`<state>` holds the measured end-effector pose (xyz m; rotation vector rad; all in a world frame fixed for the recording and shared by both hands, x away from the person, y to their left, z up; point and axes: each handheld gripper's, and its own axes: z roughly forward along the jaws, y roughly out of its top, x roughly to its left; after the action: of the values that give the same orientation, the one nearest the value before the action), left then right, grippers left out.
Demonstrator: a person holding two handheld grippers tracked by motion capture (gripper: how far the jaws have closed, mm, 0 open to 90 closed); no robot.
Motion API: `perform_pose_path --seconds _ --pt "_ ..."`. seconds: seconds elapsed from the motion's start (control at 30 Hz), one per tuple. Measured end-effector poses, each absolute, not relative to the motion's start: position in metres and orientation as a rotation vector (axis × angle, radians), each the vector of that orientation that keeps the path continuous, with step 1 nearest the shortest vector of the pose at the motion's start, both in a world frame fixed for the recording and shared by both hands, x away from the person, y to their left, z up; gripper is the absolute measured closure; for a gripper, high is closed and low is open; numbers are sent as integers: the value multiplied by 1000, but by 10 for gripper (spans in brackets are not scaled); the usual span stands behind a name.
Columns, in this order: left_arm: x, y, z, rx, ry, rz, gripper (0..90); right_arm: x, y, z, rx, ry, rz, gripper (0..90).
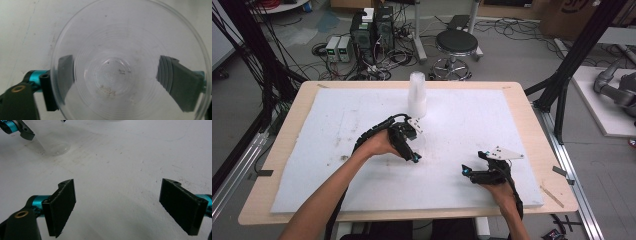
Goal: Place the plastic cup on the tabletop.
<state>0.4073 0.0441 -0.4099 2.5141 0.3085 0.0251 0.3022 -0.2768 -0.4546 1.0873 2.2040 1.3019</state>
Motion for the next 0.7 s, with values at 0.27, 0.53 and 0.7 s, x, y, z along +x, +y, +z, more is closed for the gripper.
perform_pose_path --seconds 0.27,0.53,0.7 --pt "406 46 -411 2495 324 7 80 302 -277 -455 1085 2207 1308 138" --pt "399 67 -412 2434 366 31 80 302 -277 -454 1091 2215 1304 138" --pt "388 92 -409 2379 401 59 80 301 -278 -454 1091 2206 1323 138"
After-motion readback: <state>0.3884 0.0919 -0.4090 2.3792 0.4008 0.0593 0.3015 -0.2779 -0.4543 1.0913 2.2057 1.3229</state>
